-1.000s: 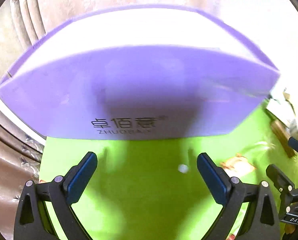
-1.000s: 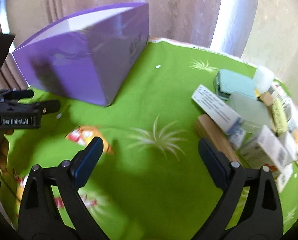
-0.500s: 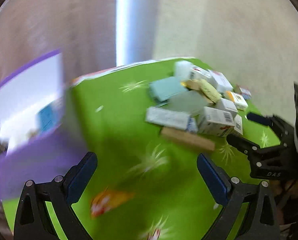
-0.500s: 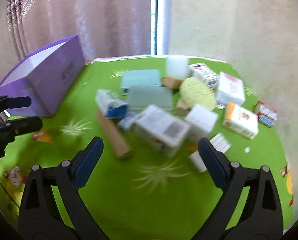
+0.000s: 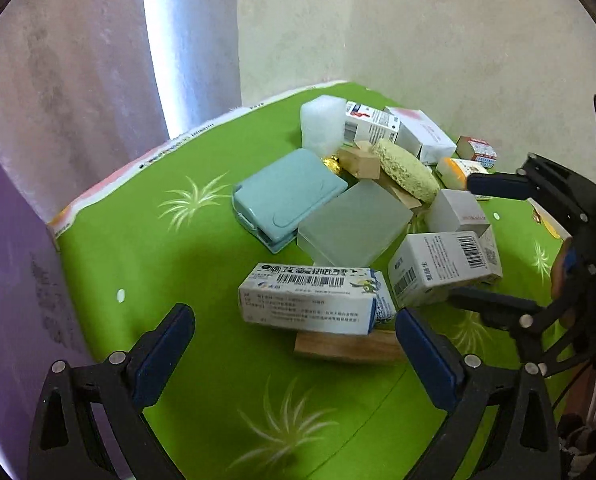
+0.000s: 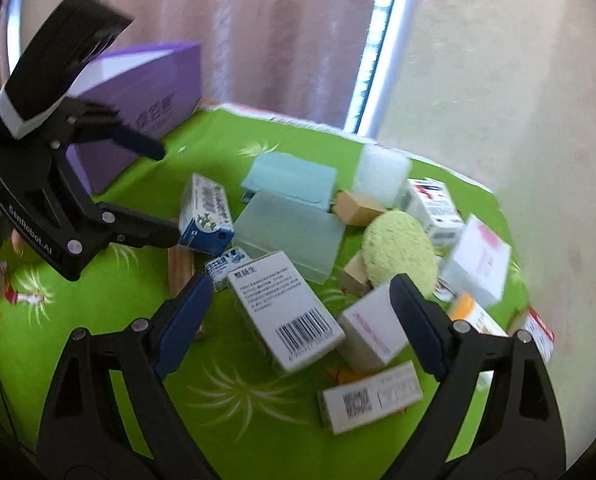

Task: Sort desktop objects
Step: 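Grasp the white barcode medicine box with the left gripper while the right grasps another white box, then carry both white medicine boxes over the purple box and release them inside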

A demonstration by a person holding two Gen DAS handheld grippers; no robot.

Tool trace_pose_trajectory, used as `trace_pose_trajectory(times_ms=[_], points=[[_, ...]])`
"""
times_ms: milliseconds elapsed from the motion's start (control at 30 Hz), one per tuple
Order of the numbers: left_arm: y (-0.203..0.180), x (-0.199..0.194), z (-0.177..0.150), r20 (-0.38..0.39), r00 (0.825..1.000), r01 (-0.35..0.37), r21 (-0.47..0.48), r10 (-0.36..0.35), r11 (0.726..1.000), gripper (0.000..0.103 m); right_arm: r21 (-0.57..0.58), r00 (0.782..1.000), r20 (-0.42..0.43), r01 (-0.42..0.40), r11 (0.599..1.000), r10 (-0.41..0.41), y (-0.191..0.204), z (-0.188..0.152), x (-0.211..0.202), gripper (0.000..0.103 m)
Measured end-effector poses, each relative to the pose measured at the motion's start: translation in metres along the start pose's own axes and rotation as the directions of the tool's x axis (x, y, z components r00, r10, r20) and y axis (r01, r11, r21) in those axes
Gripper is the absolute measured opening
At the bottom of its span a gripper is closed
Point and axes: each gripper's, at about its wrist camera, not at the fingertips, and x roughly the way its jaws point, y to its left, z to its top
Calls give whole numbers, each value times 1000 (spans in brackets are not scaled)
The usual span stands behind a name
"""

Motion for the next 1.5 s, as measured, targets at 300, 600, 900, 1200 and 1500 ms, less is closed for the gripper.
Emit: trace_pose_trajectory(times_ms=[300,600,900,1200,1500], points=[[6,26,7,-57,997,42,-9,-42,999,99,-66,993,-101,-61,996,55,5,-8,27,61],[5,21,4,-56,992,110,-32,-112,993,78,11,992,-103,-71,997,72,-2,-17,22,44],[-1,-41,4,55,994,91,-13,-90,996,77,65,994,-74,-75,995,80,-10,-17,7,43],[48,-128,-24,198,975,-78,-133,103,988,77,144,995,-20,-91,985,95,-9,1,-15,43],[89,-177,-64,251,941,-151,-294,228,944,77,163,990,21,-138,977,137,17,31,-27,43]])
